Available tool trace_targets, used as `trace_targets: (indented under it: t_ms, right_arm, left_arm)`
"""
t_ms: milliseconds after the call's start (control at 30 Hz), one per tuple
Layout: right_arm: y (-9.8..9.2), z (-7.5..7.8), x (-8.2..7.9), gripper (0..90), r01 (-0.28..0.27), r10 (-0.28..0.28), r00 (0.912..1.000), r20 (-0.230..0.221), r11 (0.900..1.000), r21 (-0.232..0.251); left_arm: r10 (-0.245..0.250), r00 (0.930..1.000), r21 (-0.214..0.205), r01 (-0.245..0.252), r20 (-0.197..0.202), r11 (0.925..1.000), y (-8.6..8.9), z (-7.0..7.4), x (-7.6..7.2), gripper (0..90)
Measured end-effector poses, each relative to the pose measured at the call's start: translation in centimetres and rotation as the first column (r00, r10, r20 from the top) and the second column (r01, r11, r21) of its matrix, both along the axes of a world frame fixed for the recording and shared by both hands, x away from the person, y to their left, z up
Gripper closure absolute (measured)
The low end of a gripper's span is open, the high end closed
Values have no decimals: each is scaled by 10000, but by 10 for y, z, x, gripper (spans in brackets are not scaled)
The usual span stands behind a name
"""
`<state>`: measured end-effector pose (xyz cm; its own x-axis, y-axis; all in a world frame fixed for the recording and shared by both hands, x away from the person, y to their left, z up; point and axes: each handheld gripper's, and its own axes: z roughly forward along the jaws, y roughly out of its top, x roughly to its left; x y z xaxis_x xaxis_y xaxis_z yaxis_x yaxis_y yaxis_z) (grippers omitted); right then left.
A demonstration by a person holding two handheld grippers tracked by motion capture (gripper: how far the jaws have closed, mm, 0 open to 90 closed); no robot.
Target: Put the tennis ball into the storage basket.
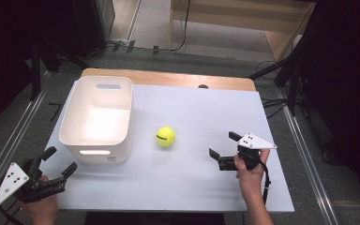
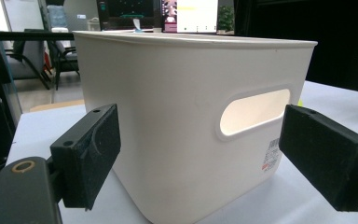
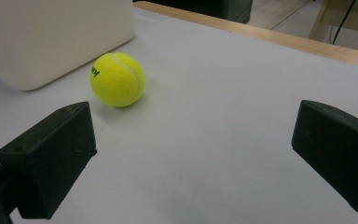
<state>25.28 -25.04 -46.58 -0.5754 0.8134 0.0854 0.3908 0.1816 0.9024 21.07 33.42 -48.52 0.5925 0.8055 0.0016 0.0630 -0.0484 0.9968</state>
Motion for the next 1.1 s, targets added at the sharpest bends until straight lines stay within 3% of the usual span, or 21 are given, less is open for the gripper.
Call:
trace_targets:
  t_ms: [567, 1100]
  right_arm:
    - [29, -3, 18, 0, -744, 736, 9968, -325, 9970, -235]
    - [55, -8, 33, 0, -1385, 1352, 9877, -787, 9896, -384]
  left_arm:
    - [-13, 10000, 3, 13, 7, 10000, 0, 0, 0, 125]
    - [-32, 10000, 22, 32, 7, 10000, 0, 0, 1, 126]
